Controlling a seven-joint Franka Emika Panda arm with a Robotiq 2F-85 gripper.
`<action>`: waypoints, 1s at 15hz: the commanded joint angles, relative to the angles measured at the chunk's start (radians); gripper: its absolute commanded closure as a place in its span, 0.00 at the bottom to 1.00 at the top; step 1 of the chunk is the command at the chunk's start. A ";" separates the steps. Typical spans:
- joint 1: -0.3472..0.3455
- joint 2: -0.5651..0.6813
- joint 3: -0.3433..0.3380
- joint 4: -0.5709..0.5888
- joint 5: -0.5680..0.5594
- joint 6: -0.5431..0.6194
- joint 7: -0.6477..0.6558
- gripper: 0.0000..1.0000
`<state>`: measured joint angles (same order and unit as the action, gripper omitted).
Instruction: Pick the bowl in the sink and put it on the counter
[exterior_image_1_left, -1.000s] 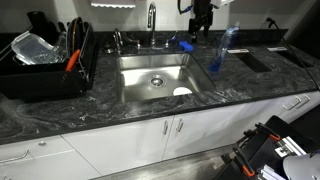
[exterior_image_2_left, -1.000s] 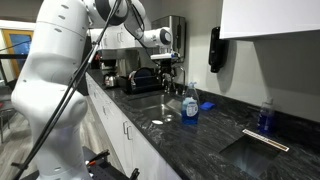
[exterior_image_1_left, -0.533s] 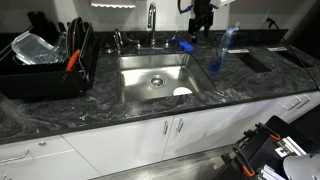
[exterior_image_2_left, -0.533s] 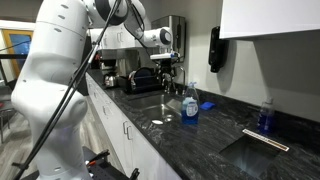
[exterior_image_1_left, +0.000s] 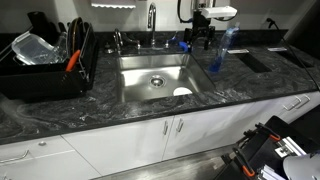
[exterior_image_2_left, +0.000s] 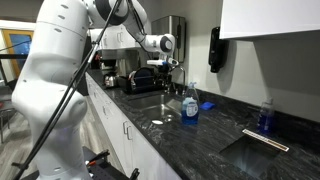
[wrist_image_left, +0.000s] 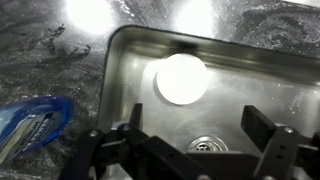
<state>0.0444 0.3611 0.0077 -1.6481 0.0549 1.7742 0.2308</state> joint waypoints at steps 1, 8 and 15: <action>-0.004 -0.023 -0.001 -0.106 0.077 0.136 0.057 0.00; 0.050 0.054 -0.001 -0.167 0.047 0.320 0.164 0.00; 0.094 0.175 -0.023 -0.132 0.016 0.400 0.286 0.00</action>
<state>0.1200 0.4873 0.0047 -1.8008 0.0861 2.1431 0.4831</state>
